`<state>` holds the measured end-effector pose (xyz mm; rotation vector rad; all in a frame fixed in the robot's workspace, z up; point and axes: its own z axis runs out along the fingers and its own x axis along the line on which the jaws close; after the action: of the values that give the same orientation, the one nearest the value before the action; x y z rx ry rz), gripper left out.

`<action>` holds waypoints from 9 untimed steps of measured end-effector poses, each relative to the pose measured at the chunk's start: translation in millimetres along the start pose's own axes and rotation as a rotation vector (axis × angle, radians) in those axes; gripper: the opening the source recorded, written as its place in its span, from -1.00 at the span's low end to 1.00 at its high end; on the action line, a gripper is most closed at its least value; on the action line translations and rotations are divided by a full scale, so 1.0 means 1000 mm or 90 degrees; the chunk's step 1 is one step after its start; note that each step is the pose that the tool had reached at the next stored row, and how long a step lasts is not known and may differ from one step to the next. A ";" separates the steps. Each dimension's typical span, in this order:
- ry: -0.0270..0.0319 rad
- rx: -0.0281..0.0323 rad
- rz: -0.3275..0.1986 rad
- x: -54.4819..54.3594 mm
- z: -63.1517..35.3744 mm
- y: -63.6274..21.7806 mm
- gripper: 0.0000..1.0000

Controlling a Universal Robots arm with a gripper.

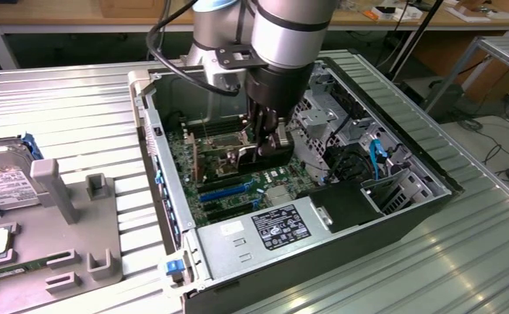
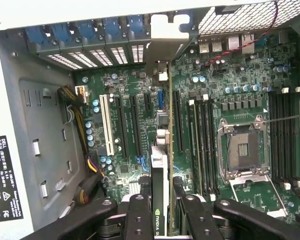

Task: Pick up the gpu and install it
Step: 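Insert the gpu into the slot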

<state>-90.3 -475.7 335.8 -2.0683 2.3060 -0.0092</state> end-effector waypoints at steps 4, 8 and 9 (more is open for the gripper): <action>0.0015 -0.0087 0.001 0.000 0.0001 -0.0028 -0.47; 0.0036 -0.0192 0.001 -0.001 0.0002 -0.0050 -0.47; 0.0037 -0.0196 0.001 -0.001 0.0001 -0.0050 -0.47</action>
<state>-85.3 -475.7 335.8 -2.0834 2.3257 0.0206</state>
